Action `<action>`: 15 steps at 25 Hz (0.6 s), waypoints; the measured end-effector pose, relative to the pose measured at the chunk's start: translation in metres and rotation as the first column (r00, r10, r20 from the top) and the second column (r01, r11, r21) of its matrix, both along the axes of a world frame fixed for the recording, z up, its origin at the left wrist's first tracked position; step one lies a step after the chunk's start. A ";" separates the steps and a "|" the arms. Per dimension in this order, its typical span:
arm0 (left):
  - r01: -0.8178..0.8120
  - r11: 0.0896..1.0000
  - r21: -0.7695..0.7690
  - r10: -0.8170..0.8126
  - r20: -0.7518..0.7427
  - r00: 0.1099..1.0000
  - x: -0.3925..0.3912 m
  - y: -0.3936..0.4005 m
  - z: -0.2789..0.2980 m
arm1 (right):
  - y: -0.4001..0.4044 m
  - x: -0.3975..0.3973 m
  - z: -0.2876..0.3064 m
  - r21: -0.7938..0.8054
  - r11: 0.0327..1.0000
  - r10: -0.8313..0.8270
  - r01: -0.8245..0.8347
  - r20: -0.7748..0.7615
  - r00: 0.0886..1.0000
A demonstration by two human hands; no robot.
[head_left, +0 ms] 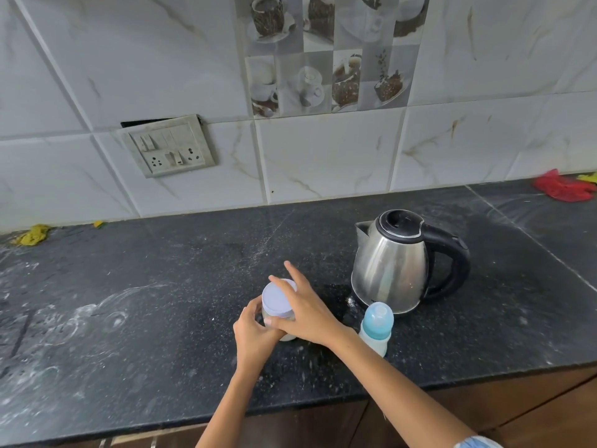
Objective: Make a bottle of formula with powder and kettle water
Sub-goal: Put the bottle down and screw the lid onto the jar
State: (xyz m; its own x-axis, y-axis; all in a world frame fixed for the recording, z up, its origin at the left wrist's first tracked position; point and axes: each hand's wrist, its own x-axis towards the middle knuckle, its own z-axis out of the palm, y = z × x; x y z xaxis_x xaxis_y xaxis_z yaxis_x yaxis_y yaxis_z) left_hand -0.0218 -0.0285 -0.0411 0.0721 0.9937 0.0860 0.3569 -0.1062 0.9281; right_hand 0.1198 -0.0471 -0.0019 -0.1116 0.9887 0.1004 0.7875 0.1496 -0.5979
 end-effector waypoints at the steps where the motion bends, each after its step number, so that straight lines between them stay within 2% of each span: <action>1: -0.002 1.000 0.001 0.002 -0.003 1.000 0.001 -0.001 0.001 | 0.004 -0.001 0.000 -0.026 0.996 0.082 -0.081 0.047 0.996; 3: -0.016 1.000 0.007 0.016 -0.004 1.000 0.002 -0.002 0.001 | 0.008 -0.008 -0.007 0.000 0.997 0.079 -0.080 0.144 0.986; 5: -0.013 1.000 0.007 0.013 0.000 1.000 0.003 -0.001 -0.001 | 0.008 -0.025 -0.014 0.066 0.995 -0.092 0.077 0.265 0.960; 7: -0.019 1.000 0.008 0.019 0.006 1.000 0.003 0.000 -0.004 | 0.009 -0.043 -0.017 0.109 0.968 -0.250 0.228 0.292 0.923; 9: -0.034 0.999 0.011 0.034 0.018 0.999 0.002 0.002 -0.006 | 0.011 -0.051 -0.016 0.102 0.958 -0.285 0.267 0.270 0.920; 11: -0.029 1.000 0.005 0.029 0.027 0.999 0.001 0.001 -0.005 | 0.012 -0.045 -0.009 0.030 0.971 -0.237 0.236 0.225 0.945; 13: -0.009 1.000 0.015 0.009 0.009 1.000 0.001 -0.001 -0.003 | 0.009 -0.029 0.007 -0.101 0.982 -0.152 0.159 0.069 0.986; 14: 0.001 1.000 0.017 -0.001 -0.005 1.000 0.000 -0.002 -0.002 | 0.004 -0.018 0.016 -0.135 0.984 -0.114 0.112 -0.003 0.994; 15: 0.007 1.000 0.017 -0.006 -0.020 1.000 0.000 -0.003 -0.002 | -0.002 -0.004 0.025 -0.120 0.990 -0.082 0.080 -0.014 0.997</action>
State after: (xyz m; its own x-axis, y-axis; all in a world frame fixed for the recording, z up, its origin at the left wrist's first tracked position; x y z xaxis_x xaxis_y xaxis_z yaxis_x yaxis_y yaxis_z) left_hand -0.0218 -0.0311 -0.0435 0.0806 0.9916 0.1014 0.3749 -0.1244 0.9187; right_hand 0.1162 -0.0490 0.0234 -0.0301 0.9994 -0.0178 0.7823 0.0125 -0.6228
